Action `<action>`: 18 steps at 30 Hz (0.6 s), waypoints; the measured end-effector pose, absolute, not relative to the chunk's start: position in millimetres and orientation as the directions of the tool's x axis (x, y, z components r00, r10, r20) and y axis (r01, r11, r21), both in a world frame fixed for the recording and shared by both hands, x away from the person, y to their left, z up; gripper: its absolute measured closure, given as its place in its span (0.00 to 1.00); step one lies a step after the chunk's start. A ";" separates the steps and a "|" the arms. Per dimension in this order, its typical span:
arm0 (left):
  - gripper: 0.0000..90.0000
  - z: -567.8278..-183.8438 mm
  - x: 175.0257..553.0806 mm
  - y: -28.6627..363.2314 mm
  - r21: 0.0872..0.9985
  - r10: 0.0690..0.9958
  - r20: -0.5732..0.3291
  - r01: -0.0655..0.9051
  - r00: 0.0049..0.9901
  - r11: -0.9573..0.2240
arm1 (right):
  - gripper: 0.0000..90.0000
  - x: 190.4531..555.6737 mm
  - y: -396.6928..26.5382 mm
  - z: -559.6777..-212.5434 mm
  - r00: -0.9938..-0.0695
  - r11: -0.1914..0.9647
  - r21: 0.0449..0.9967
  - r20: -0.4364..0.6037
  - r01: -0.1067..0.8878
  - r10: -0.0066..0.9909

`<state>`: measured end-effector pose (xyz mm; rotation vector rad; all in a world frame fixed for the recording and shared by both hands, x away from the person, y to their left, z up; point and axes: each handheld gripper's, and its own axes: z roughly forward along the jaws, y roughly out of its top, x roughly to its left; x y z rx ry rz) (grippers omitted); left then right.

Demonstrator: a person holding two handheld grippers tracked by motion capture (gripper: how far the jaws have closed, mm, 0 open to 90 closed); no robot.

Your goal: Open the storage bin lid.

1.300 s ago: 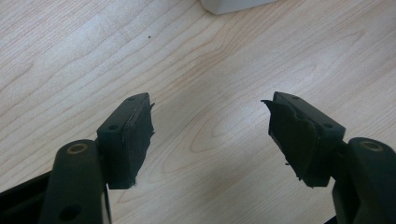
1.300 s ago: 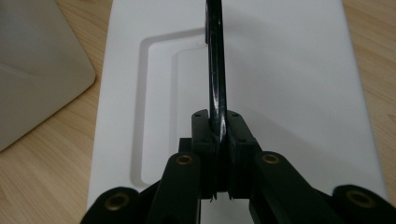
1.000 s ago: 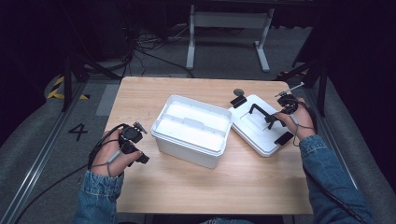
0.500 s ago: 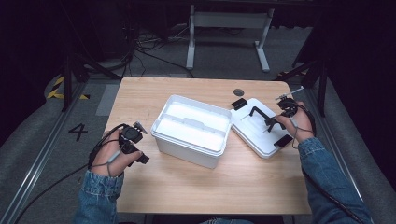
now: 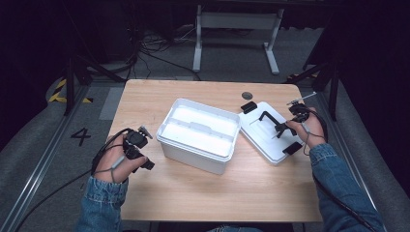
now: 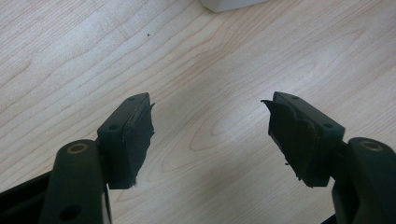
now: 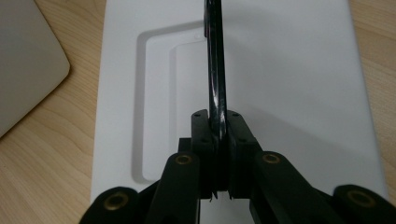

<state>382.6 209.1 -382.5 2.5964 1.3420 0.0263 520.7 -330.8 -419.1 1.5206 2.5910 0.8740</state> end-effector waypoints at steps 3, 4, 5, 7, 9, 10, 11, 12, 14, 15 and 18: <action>0.35 -383.1 382.3 208.4 0.199 0.812 -0.088 0.809 0.577 -0.553 | 0.94 520.7 -331.5 -419.2 -0.527 0.370 0.469 0.263 0.802 0.808; 0.35 -383.2 382.3 208.3 0.198 0.813 -0.090 0.810 0.576 -0.552 | 0.93 520.7 -331.6 -419.2 -0.526 0.370 0.468 0.263 0.803 0.809; 0.35 -383.2 382.4 208.3 0.198 0.812 -0.090 0.810 0.576 -0.553 | 0.93 520.7 -331.8 -419.2 -0.526 0.371 0.468 0.260 0.802 0.810; 0.35 -383.2 382.6 208.6 0.197 0.811 -0.090 0.808 0.578 -0.555 | 0.88 520.4 -332.0 -419.0 -0.527 0.371 0.473 0.252 0.799 0.812; 0.35 -383.2 383.1 209.0 0.198 0.808 -0.086 0.805 0.583 -0.560 | 0.82 519.7 -332.6 -417.1 -0.527 0.371 0.484 0.238 0.793 0.816; 0.35 -383.1 383.3 209.2 0.197 0.805 -0.083 0.802 0.587 -0.564 | 0.80 519.2 -333.0 -415.7 -0.527 0.370 0.489 0.233 0.790 0.817; 0.35 -383.3 382.9 208.6 0.198 0.809 -0.086 0.806 0.581 -0.558 | 0.78 518.7 -333.1 -414.5 -0.525 0.367 0.494 0.227 0.788 0.821; 0.35 -383.3 382.8 208.3 0.200 0.810 -0.086 0.806 0.580 -0.557 | 0.75 518.2 -333.8 -412.8 -0.527 0.369 0.501 0.219 0.783 0.821; 0.35 -382.8 382.4 208.2 0.193 0.809 -0.088 0.807 0.581 -0.558 | 0.73 516.5 -334.8 -409.0 -0.525 0.363 0.517 0.209 0.775 0.825; 0.35 -382.7 382.2 208.0 0.195 0.811 -0.086 0.808 0.579 -0.556 | 0.72 515.3 -335.3 -406.7 -0.527 0.362 0.524 0.205 0.771 0.825; 0.35 -383.6 382.0 208.2 0.196 0.813 -0.090 0.810 0.576 -0.552 | 0.70 509.2 -335.8 -396.0 -0.543 0.372 0.552 0.182 0.746 0.820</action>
